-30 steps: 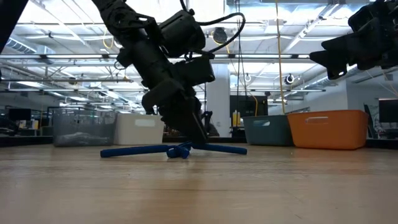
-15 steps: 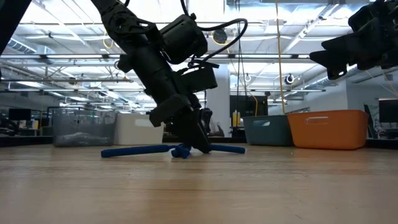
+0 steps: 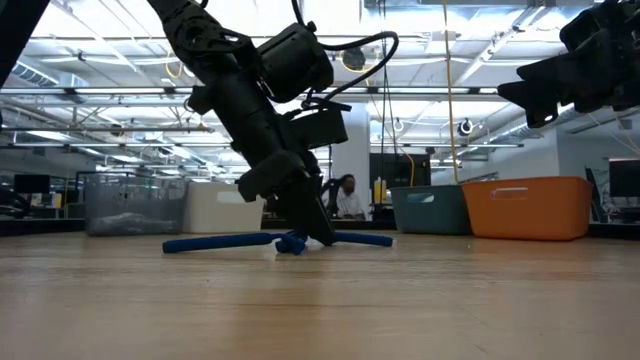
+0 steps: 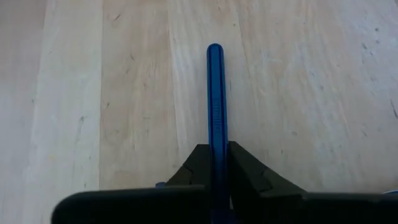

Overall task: Pick & Place Travel size toiletries
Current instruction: Put the top right blue razor into the white bin

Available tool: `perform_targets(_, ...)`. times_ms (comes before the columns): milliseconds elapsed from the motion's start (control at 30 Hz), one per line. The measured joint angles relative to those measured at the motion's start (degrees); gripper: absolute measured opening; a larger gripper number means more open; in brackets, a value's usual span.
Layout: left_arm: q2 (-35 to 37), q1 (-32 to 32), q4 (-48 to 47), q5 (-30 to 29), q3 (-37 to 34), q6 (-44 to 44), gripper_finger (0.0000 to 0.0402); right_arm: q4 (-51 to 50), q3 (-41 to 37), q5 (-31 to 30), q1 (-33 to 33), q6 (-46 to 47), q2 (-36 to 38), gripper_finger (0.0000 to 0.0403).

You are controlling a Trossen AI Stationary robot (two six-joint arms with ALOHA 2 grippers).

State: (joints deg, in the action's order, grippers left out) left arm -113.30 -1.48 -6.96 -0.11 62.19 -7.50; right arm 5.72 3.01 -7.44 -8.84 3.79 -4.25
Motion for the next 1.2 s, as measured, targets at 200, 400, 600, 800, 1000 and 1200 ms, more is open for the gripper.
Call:
perform_targets(200, -0.02, -0.04, 0.04, -0.17, -0.04, -0.34, 0.0032, 0.00, 0.00, 0.00, 0.01, 0.00, -0.01, 0.0192)
perform_targets(400, 3.77, 0.29, -1.73, -0.40, -0.45, -0.26, 0.0012, 0.00, -0.01, 0.00, 0.01, 0.01, -0.01, 0.0192)
perform_targets(600, 11.63, 0.24, -1.32, -1.99, -0.35, -0.27, 0.0027, -0.02, -0.02, 0.00, 0.02, 0.02, -0.02, 0.0192)
perform_targets(800, 18.05, 0.40, -1.55, -2.09, -0.33, -0.25, 0.0012, 0.00, 0.00, 0.00, 0.00, 0.00, 0.00, 0.0192)
perform_targets(1000, 21.17, 0.36, -1.49, -1.90, -0.26, -2.07, 0.0015, 0.00, -0.02, 0.00, 0.00, 0.00, -0.02, 0.0192)
perform_targets(1200, 21.44, 0.60, -0.94, 0.49, -1.78, -2.38, 0.0012, 0.00, 0.00, 0.00, 0.01, 0.00, 0.00, 0.0192)
